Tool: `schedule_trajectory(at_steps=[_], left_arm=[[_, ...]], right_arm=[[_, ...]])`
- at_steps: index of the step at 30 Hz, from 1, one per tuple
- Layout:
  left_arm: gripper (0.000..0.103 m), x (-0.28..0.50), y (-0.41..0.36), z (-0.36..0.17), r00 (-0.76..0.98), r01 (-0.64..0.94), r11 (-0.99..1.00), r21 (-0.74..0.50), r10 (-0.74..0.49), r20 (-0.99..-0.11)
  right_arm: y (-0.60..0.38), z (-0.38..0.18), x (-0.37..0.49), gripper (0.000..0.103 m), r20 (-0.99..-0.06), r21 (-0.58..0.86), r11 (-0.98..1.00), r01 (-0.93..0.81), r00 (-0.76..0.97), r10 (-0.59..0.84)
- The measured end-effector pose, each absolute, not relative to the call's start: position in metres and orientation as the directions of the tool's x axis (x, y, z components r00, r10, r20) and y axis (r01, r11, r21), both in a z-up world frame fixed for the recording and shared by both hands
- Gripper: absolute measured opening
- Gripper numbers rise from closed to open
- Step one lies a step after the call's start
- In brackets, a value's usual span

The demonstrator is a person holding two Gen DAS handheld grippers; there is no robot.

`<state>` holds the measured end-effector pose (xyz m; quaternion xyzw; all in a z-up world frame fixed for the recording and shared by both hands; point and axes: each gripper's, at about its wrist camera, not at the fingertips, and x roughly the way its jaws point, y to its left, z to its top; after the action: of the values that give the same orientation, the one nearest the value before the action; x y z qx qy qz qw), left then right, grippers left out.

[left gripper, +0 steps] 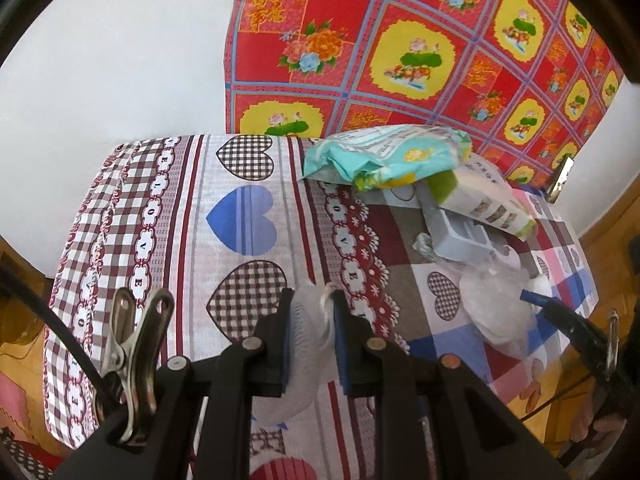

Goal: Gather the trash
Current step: 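Carry the tissue and plastic bag in both tools toward the red bucket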

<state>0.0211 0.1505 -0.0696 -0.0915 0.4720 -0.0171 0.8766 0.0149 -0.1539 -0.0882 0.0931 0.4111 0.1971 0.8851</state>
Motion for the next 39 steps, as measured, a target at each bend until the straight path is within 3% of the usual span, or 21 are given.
schedule_trajectory(at_steps=[19, 39], left_arm=[[0.018, -0.017, 0.149, -0.052, 0.576, -0.124, 0.979, -0.159, -0.059, -0.815], [0.018, -0.058, 0.213, -0.043, 0.597, -0.28, 0.949, -0.148, 0.051, -0.801]], right_arm=[[-0.125, -0.089, -0.002, 0.016, -0.659, 0.375, 0.84, -0.392, 0.524, 0.539], [-0.038, -0.07, -0.01, 0.016, -0.623, 0.392, 0.72, -0.573, 0.411, 0.666]])
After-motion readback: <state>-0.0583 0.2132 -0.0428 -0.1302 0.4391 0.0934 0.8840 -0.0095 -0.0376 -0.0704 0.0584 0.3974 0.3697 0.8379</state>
